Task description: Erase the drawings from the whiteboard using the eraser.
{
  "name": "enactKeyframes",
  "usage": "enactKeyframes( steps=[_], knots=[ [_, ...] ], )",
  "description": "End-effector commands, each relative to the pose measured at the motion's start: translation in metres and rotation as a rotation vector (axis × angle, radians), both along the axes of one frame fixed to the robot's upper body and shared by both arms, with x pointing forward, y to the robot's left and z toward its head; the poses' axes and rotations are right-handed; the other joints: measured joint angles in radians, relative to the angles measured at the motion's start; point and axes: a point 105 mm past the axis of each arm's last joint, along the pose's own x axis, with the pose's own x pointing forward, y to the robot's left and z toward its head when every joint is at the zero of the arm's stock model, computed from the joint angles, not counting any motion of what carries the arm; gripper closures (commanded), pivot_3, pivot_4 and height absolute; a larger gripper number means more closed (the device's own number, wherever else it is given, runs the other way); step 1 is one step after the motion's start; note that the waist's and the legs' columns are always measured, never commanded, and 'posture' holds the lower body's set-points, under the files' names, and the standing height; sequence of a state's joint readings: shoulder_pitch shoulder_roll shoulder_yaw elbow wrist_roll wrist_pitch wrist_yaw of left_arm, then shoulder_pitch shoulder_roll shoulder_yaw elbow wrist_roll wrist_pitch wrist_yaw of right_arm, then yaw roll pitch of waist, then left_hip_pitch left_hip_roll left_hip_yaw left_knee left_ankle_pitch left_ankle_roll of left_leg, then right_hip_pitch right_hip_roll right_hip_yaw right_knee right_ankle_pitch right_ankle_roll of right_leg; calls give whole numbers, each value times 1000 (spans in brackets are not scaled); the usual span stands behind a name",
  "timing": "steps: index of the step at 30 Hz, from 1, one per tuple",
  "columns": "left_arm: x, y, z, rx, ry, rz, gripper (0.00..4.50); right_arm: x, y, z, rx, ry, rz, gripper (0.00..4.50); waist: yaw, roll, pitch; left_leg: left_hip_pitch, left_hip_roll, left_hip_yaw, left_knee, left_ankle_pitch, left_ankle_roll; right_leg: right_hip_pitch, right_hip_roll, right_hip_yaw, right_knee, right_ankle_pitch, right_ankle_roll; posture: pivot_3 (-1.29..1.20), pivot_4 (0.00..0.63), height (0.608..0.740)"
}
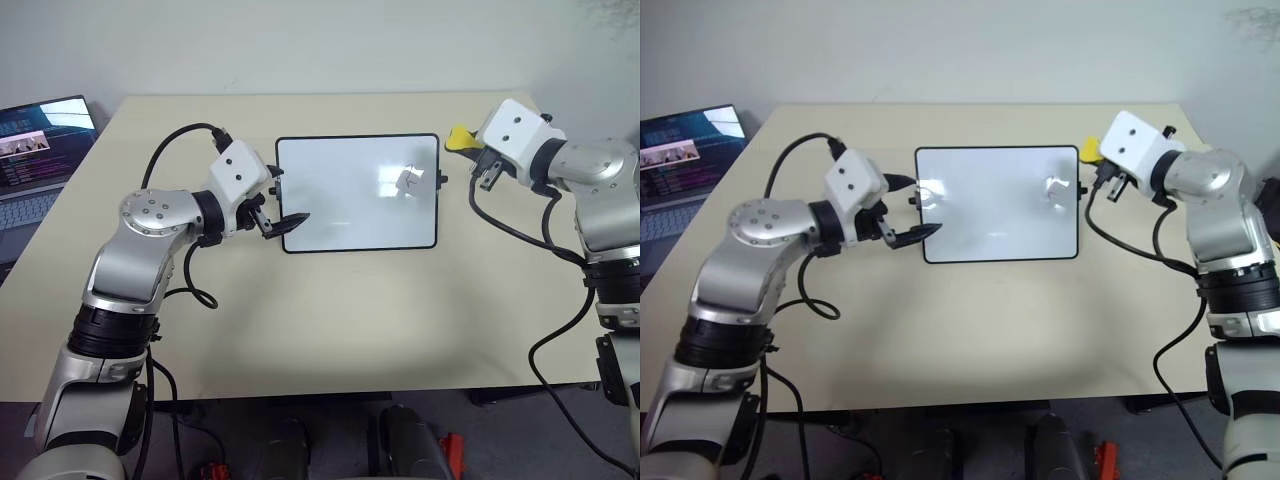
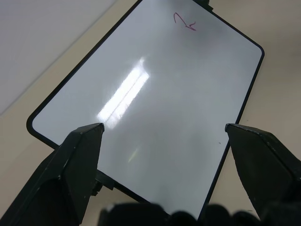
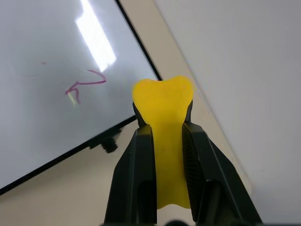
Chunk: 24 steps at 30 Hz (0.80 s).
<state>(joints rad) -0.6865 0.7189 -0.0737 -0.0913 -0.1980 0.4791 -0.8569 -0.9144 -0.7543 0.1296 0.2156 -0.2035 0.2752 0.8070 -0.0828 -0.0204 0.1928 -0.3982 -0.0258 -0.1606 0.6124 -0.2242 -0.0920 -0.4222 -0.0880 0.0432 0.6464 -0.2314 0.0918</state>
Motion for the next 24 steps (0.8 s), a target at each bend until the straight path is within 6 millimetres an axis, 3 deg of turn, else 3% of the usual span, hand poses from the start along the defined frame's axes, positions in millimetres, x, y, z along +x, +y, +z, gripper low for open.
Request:
enactKeyframes(
  steps=[1,6,11,18,24],
  knots=[
    [-3,-2,21,-5,-73,-13,0,-6,-5,26,-3,-80,-2,4062,0,0,0,0,0,0,0,0,0,0,0,0,0,0,0,0,150,740],
    [-3,-6,15,-9,-59,-23,0,-6,-4,28,-22,-81,13,4062,-1,0,0,0,0,0,0,0,0,0,0,0,0,0,0,0,150,740],
    [-3,-8,2,40,-27,-31,0,-1,21,18,3,-76,81,4062,-5,0,0,1,0,0,0,0,0,0,0,0,1,0,0,0,150,740],
    [-5,-17,0,39,-22,-59,0,25,59,-4,84,-67,72,4062,-5,0,0,2,0,0,1,0,0,1,0,0,1,1,-1,0,150,740],
    [-6,-16,-1,41,-20,-60,0,47,56,-26,136,-45,-42,4062,-1,0,0,1,0,0,1,1,-2,1,0,0,1,1,-1,0,150,740]
  ],
)
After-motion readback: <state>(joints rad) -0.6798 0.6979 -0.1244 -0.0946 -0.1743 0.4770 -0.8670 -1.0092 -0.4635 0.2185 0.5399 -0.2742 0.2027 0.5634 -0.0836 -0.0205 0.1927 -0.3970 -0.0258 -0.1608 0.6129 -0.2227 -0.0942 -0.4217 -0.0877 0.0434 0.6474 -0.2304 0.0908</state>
